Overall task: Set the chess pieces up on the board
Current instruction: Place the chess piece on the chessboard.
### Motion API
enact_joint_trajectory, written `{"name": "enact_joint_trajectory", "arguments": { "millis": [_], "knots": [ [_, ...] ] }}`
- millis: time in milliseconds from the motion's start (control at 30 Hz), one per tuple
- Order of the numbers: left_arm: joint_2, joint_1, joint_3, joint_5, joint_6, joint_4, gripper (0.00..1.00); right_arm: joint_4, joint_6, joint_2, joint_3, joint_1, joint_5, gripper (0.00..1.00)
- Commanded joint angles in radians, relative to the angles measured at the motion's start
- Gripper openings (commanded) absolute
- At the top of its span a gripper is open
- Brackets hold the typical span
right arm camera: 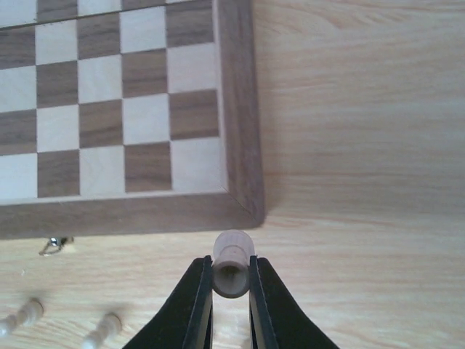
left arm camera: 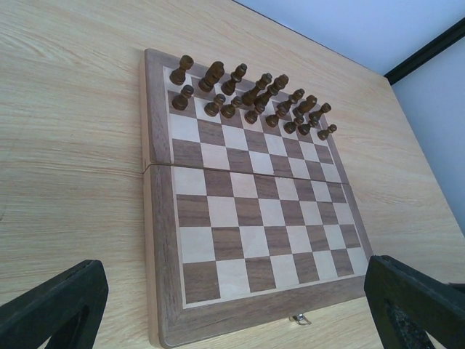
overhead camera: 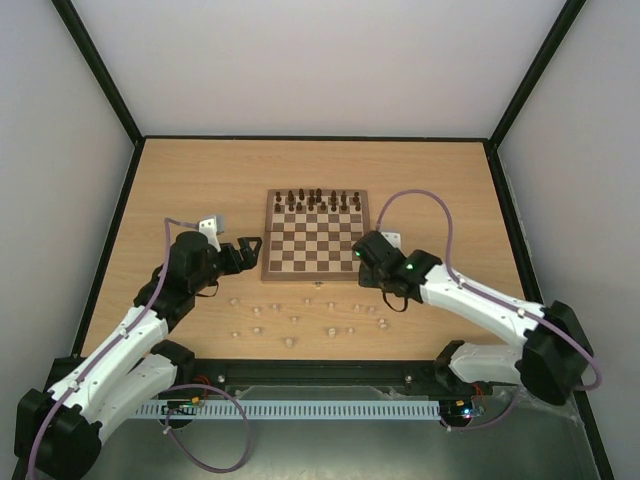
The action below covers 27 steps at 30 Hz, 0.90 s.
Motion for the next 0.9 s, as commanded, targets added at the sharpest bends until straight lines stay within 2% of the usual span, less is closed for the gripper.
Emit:
{"name": "enact_joint_trajectory", "arguments": {
  "millis": [0,200,400,867],
  "knots": [
    [-0.014,-0.002,-0.002,-0.021,-0.006,-0.021,0.99,-0.059,-0.081,0.122,0.092,0.009,0.017,0.11],
    [-0.013,-0.002,0.028,-0.04,0.009,-0.054,0.99,-0.06,-0.132,0.237,0.183,0.008,-0.01,0.11],
    [-0.015,-0.002,0.031,-0.048,0.014,-0.06,1.0,-0.049,-0.154,0.275,0.219,-0.005,-0.022,0.12],
    [-0.014,-0.002,0.031,-0.051,0.02,-0.061,1.0,-0.006,-0.207,0.327,0.21,-0.071,-0.135,0.12]
  ]
}}
